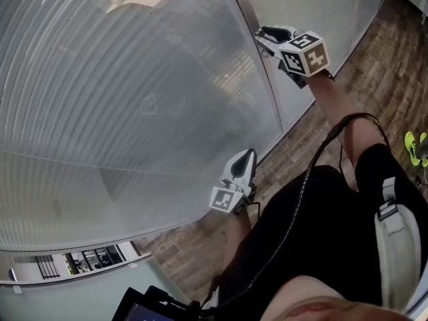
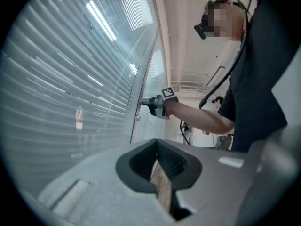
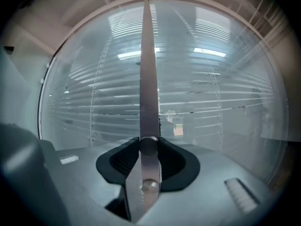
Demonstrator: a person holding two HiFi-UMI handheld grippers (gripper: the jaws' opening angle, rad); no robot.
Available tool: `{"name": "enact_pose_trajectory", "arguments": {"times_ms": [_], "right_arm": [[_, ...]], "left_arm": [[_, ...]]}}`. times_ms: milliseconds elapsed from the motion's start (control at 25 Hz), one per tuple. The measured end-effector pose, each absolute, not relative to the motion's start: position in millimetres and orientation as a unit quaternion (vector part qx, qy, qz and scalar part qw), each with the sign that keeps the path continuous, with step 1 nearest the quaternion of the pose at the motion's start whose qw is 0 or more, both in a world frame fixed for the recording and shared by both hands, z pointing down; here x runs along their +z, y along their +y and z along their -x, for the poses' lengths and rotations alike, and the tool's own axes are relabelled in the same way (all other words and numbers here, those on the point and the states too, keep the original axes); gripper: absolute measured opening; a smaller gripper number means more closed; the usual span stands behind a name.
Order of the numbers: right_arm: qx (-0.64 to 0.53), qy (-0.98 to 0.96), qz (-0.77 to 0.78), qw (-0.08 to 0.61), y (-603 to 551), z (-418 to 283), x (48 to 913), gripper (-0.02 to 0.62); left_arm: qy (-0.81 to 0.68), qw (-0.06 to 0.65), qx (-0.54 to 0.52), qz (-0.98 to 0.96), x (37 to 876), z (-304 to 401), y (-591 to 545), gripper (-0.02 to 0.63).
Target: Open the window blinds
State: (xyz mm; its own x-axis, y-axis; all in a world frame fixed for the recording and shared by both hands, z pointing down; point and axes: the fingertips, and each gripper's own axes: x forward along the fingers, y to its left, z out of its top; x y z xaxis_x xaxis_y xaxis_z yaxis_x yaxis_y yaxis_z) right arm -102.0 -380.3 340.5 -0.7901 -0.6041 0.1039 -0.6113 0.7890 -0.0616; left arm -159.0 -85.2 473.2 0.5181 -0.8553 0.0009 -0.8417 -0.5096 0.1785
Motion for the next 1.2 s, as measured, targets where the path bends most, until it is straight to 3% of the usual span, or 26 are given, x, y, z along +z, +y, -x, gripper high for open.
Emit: {"name": "enact_pose_trajectory", "arguments": {"times_ms": [720,1040,1200], "right_arm": [[0.037,-0.945,-0.324,0.039,-381.4,102.7,341.0,0.132],[-0.113,-0.935,-0.315,0.117,-367.5,100.5,331.9,0.209],[-0.231,-0.909,-0.302,0.170,-359.6,94.9,332.7,0.209]], "left_arm": [[-0.480,0.061,-0.037,-0.874,465.4,156.3,-88.3,0.003],[-0.478,0.068,-0.039,-0.875,470.5,154.2,-89.0,0.003],[-0.473,0.069,-0.037,-0.877,472.7,149.5,-88.8,0.003]]}}
